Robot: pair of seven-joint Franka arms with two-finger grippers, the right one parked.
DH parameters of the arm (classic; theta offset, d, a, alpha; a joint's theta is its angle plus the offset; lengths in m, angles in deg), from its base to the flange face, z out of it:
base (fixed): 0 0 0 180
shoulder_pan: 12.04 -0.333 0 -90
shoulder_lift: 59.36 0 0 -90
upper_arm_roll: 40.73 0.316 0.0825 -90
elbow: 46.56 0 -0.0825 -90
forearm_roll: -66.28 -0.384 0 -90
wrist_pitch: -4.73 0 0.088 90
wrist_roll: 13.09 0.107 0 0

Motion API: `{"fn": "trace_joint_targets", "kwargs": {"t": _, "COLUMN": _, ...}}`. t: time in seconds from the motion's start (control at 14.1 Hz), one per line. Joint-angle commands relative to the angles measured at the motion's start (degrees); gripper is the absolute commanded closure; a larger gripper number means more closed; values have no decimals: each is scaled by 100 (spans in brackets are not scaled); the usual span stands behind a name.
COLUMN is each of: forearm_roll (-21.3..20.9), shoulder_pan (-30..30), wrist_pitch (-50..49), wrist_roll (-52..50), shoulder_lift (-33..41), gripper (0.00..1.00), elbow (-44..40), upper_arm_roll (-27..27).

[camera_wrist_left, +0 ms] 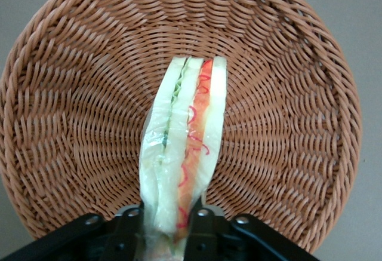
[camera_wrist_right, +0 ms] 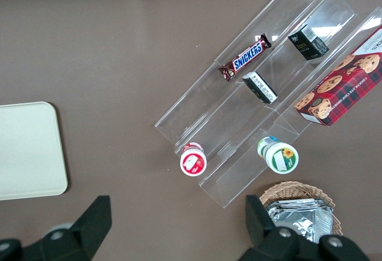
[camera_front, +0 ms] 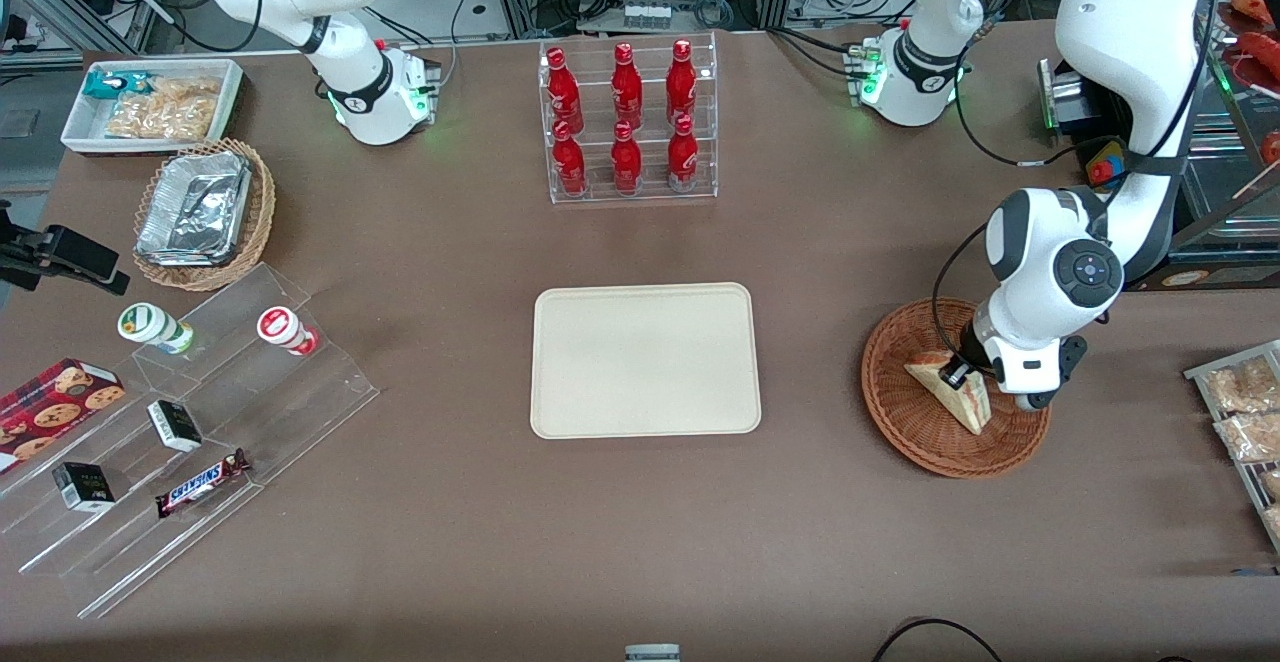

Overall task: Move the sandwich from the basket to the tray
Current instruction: 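Carry the sandwich with the left gripper over the cream tray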

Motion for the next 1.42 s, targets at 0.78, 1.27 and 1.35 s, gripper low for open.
{"fn": "trace_joint_targets", "kwargs": {"t": 0.78, "forearm_roll": -163, "shoulder_pan": 1929, "wrist_pitch": -2610, "wrist_roll": 1893, "shoulder_lift": -466, "gripper": 92, "elbow": -1987, "upper_arm_roll": -148}}
{"fn": "trace_joint_targets", "kwargs": {"t": 1.27, "forearm_roll": -137, "shoulder_pan": 2826, "wrist_pitch": -2575, "wrist_roll": 794, "shoulder_lift": -1441, "gripper": 95, "elbow": -3103, "upper_arm_roll": -297}}
{"fn": "trace_joint_targets", "kwargs": {"t": 1.35, "forearm_roll": -93, "shoulder_pan": 2836, "wrist_pitch": -2575, "wrist_roll": 575, "shoulder_lift": -1573, "gripper": 95, "elbow": -3270, "upper_arm_roll": -420}}
